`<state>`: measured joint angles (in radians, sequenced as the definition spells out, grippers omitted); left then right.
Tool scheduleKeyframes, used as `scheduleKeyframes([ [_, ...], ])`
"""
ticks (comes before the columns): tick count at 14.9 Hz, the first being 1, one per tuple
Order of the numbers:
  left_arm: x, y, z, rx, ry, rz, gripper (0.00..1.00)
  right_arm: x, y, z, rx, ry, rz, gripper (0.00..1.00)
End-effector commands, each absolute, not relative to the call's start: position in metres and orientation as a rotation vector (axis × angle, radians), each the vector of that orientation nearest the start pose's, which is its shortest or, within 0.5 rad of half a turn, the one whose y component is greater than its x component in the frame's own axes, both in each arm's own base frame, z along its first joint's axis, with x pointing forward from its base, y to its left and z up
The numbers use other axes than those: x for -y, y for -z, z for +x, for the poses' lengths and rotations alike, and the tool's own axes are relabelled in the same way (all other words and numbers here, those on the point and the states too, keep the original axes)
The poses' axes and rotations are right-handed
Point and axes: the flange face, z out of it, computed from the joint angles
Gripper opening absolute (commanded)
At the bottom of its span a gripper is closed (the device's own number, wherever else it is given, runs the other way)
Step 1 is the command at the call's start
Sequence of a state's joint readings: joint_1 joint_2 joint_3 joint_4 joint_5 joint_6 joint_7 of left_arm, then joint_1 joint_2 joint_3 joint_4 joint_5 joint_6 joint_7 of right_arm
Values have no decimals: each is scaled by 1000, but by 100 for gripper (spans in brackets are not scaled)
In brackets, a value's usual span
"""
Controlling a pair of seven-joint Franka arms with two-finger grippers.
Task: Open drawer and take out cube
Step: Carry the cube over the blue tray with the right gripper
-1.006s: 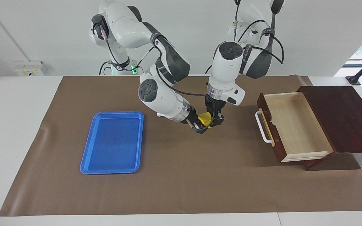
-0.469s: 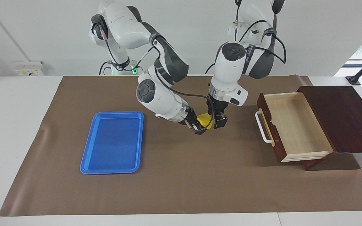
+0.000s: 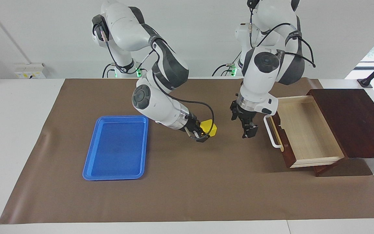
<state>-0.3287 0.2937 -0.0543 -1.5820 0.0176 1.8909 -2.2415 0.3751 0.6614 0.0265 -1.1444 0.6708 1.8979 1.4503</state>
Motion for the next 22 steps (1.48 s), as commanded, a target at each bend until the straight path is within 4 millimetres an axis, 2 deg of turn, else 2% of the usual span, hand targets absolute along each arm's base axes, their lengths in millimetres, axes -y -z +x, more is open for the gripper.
scheduleKeyframes([
  [1,193,-461,600,-2558,5,1865,100,-265,-458,700,-1511,-646,-2018,0],
  [4,152,-452,603,-2505,16,1956,100,-198,-455,714,-1528,-659,-1997,0],
  [6,125,-452,609,-2476,20,1992,100,-144,-438,715,-1585,-670,-1959,0],
  [8,101,-449,612,-2459,27,2020,100,-99,-416,709,-1660,-716,-1849,0],
  [10,93,-443,608,-2441,29,2049,100,-60,-386,704,-1749,-740,-1796,0],
  [13,89,-439,605,-2398,5,2117,100,-7,-355,690,-1827,-707,-1779,0],
  [15,78,-439,607,-2375,0,2151,100,17,-334,673,-1833,-664,-1795,0],
  [17,67,-441,608,-2350,-21,2198,100,28,-317,658,-1833,-646,-1812,0],
  [20,62,-445,611,-2326,-87,2260,100,51,-303,640,-1857,-661,-1791,0],
  [22,51,-452,614,-2333,-116,2295,100,57,-293,626,-1853,-682,-1795,0],
])
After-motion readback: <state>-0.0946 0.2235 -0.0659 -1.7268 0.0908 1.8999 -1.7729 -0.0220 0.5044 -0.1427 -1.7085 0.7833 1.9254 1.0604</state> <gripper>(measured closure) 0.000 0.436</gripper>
